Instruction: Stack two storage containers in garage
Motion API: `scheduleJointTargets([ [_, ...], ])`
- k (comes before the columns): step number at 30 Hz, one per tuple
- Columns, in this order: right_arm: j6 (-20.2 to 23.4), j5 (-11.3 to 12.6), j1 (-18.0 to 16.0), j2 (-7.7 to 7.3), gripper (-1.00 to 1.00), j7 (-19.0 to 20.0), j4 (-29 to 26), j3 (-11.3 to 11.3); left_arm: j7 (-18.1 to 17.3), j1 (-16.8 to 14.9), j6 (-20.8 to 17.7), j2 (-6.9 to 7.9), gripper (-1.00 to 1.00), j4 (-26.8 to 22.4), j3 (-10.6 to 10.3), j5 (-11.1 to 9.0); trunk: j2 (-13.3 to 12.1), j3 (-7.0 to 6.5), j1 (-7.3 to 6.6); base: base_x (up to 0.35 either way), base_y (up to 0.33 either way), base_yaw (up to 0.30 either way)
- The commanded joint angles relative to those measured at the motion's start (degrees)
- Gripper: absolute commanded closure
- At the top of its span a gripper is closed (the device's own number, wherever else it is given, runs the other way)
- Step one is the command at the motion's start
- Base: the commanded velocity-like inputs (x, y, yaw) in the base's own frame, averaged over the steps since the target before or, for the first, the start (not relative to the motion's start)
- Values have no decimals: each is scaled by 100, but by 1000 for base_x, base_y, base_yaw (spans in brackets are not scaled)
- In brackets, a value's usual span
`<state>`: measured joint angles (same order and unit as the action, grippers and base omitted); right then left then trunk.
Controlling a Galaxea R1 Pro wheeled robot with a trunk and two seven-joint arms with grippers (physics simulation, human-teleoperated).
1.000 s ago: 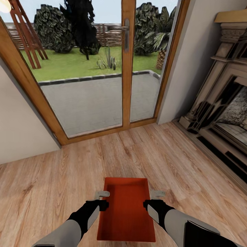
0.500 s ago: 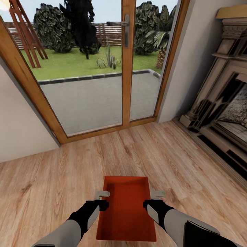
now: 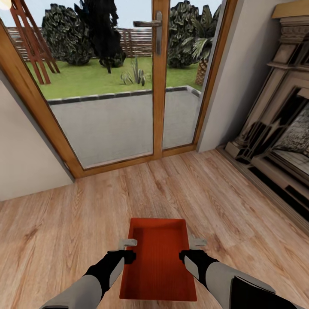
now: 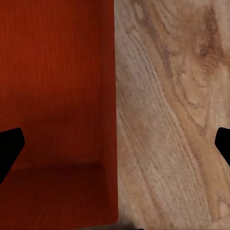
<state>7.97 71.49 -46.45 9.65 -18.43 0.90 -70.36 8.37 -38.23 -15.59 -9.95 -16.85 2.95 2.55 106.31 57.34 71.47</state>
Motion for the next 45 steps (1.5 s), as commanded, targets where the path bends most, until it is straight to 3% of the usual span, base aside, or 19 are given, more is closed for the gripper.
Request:
scheduleJointTargets([
  [1,30,24,-4,3,-100,-11,7,-49,6,0,-32,-5,-100,-11,30,26,3,4,0,0,0,0],
  [6,22,23,-4,2,-100,-11,7,-48,6,0,-32,-5,-100,-11,30,26,3,4,0,0,0,0],
  [23,12,23,-4,-7,-100,-11,7,-48,21,0,-49,1,-100,-3,5,71,685,310,373,0,0,0],
  [42,12,23,-4,-7,-100,-11,7,-48,24,-2,-49,37,-100,14,-35,78,685,310,373,0,0,0],
  [45,12,23,-4,-7,-100,-11,7,-48,24,-3,-49,37,-100,15,-39,79,805,364,439,0,0,0],
])
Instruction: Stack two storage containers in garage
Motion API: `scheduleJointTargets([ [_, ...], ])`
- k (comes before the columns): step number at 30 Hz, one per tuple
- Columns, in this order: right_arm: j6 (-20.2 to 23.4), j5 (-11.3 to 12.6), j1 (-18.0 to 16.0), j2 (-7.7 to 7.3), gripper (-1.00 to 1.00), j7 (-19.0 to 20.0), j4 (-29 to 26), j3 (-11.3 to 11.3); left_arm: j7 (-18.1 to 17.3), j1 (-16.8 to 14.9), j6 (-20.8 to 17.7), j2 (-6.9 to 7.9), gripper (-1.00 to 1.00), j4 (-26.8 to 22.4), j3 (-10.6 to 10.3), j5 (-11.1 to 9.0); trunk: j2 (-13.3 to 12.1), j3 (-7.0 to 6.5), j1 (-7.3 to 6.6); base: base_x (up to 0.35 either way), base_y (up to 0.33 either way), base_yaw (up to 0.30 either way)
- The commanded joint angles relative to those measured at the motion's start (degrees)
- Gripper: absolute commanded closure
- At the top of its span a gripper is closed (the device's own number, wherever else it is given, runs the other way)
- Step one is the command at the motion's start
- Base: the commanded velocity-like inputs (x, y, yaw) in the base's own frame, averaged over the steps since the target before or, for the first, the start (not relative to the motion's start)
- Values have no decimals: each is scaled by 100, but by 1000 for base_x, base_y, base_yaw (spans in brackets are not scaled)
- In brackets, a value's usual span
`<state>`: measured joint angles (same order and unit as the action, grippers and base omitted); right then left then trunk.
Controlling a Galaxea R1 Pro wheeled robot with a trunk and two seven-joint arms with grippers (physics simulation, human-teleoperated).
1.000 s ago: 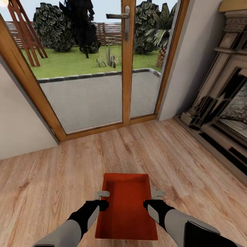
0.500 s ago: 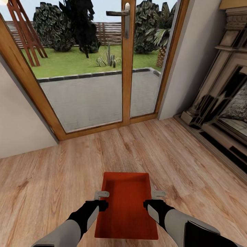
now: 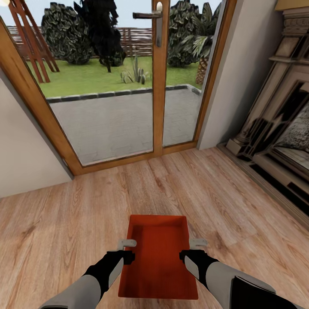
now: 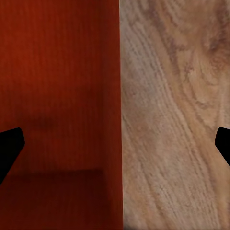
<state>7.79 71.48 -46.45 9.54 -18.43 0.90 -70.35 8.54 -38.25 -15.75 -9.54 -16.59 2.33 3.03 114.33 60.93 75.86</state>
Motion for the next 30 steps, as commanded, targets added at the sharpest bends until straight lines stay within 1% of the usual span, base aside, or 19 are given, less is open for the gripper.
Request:
scheduleJointTargets([
  [1,30,24,-4,4,-100,-11,7,-49,7,-1,-33,-4,-100,-11,28,31,43,22,22,0,0,0],
  [7,30,24,-4,4,-100,-11,7,-49,7,-2,-29,-4,-100,-11,33,31,43,22,22,0,0,0],
  [24,30,24,-4,4,-100,-11,7,-49,7,-5,-33,16,-100,-14,48,31,725,328,395,0,0,0],
  [30,30,24,-4,4,-100,-11,7,-49,7,-7,-26,50,-100,-19,60,31,725,328,395,0,0,0],
])
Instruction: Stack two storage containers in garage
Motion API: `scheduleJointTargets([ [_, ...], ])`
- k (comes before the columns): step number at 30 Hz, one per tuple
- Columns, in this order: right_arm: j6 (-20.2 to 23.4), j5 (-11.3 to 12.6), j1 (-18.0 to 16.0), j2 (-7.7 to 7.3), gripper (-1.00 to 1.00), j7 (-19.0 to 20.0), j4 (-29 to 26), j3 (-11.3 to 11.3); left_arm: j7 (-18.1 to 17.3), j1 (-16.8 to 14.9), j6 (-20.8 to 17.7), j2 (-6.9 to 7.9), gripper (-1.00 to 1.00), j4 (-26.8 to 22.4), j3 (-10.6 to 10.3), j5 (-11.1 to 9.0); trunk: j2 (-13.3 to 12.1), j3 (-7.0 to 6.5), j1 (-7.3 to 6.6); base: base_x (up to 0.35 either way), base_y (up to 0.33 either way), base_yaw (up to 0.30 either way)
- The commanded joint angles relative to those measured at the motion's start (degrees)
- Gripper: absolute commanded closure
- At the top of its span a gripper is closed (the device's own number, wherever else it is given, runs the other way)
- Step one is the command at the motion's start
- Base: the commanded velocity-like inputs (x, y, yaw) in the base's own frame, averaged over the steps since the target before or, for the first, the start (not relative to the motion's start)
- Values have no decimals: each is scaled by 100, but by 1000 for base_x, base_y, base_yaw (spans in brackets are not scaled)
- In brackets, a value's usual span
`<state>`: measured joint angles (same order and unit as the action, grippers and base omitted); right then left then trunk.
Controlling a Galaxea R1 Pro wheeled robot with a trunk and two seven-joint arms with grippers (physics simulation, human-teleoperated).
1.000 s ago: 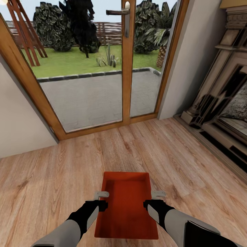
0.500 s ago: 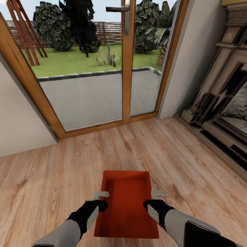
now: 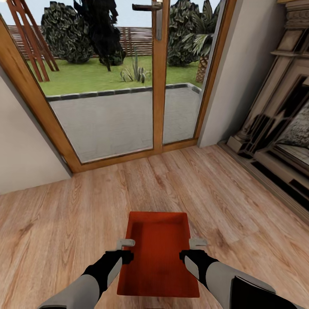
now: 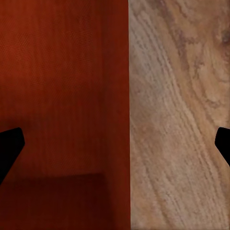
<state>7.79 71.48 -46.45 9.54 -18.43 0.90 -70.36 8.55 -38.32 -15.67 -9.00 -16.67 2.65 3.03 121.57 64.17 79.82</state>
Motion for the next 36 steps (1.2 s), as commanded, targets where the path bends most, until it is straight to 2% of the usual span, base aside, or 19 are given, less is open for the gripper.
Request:
scheduleJointTargets([
  [1,30,24,-4,4,-100,-11,7,-48,6,0,-33,-3,-100,-12,30,31,2,4,-1,0,0,0],
  [12,29,24,-4,4,-100,-11,7,-48,73,0,-32,65,-100,-12,33,22,2,4,-1,0,0,0],
  [25,30,24,-4,4,-100,-11,7,-48,77,0,-32,65,-100,-8,11,22,523,237,285,0,0,0],
  [36,30,24,-4,4,-100,-11,7,-48,77,0,-32,65,-100,-5,33,22,523,237,285,0,0,0],
])
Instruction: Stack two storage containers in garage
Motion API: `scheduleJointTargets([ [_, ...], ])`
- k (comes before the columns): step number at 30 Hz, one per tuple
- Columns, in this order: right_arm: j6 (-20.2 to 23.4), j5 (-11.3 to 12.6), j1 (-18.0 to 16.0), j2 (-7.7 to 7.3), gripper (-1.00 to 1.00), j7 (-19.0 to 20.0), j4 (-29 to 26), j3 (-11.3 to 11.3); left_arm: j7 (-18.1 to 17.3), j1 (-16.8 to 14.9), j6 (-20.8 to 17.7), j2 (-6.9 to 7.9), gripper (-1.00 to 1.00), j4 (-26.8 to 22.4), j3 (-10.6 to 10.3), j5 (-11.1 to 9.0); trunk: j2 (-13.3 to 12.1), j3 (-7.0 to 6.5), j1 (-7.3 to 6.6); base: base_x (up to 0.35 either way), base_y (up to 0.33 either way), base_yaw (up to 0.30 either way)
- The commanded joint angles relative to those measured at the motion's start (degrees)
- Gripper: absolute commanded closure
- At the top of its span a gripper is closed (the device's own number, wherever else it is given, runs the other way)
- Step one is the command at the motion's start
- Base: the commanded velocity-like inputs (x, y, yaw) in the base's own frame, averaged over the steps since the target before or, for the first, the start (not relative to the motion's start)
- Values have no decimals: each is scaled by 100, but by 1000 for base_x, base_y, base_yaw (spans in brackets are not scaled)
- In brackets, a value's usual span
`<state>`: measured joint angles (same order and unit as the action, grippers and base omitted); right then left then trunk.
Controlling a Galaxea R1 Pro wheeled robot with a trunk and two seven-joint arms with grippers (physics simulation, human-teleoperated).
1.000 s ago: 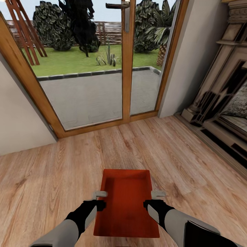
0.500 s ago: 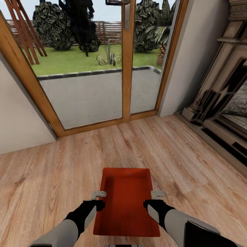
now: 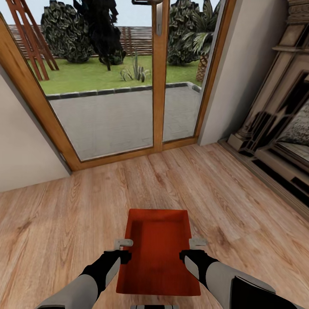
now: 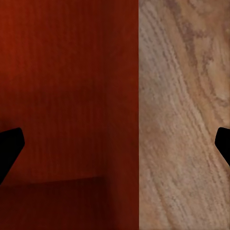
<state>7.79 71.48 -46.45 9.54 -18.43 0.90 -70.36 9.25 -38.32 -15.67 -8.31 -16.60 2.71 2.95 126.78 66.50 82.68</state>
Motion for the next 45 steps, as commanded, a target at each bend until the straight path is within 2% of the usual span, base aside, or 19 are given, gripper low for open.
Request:
scheduleJointTargets([
  [1,30,24,-4,4,-100,-11,7,-48,6,0,-33,-4,-100,-11,28,30,2,4,-1,0,0,0],
  [10,30,24,-4,4,-100,-11,7,-48,6,0,-33,-4,-100,-10,32,30,2,4,-1,0,0,0],
  [28,29,24,-4,4,-100,-7,7,-48,15,0,-33,-4,-100,-10,34,30,724,327,394,0,0,0],
  [45,29,24,-4,-19,-100,-8,7,-48,15,0,-24,-4,-100,-10,37,30,724,327,394,0,0,0],
])
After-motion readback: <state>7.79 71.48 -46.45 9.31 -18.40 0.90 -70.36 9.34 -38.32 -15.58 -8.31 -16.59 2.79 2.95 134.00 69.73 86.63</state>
